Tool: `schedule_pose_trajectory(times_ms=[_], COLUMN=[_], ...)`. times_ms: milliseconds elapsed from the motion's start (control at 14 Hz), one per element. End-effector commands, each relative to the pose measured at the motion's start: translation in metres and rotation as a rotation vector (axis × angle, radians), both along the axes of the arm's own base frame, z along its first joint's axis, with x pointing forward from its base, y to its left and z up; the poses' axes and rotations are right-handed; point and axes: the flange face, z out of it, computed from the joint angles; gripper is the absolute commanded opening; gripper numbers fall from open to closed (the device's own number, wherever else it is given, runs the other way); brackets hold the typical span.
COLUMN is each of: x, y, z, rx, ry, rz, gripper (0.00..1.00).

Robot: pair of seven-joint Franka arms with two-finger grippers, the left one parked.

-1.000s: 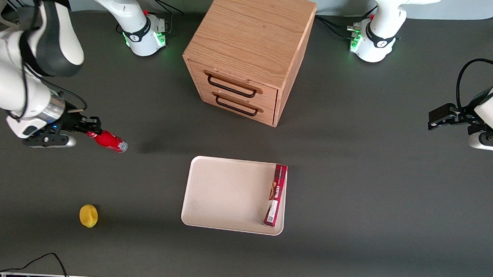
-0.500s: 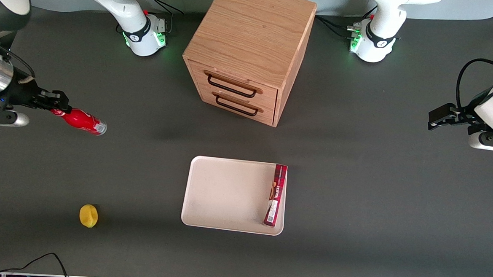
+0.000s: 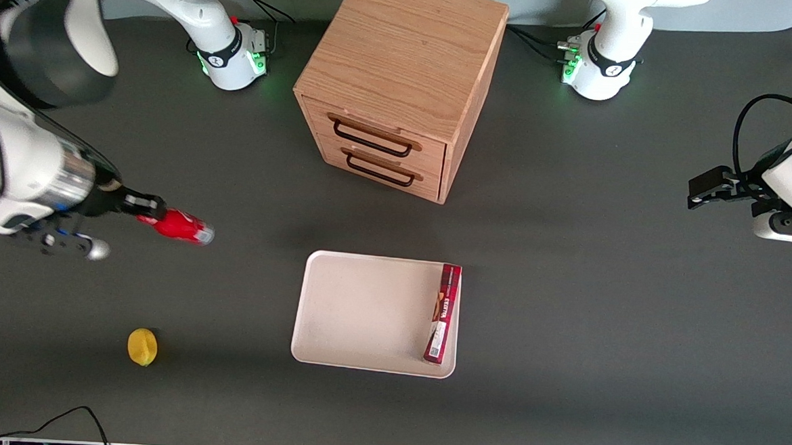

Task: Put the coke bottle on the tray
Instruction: 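Carry the bottle over the white tray and lower it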

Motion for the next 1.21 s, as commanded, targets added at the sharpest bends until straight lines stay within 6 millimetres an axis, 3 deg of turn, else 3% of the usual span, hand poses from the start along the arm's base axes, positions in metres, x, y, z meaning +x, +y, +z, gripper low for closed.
schedule_pose_trajectory(times_ms=[0, 286, 643, 929, 1143], x=[0.034, 0.060, 0.072, 0.075, 0.076], y=[0.050, 0.112, 0.156, 0.168, 0.174], z=[-0.013, -0.071, -0.133, -0.176, -0.196], rx=[-0.007, 0.037, 0.062, 0.001, -0.027], ry=[-0.057, -0.155, -0.216, -0.231, -0.249], rz=[-0.104, -0.180, -0.184, -0.145, -0.120], gripper=[0.00, 0.00, 0.00, 0.00, 0.00])
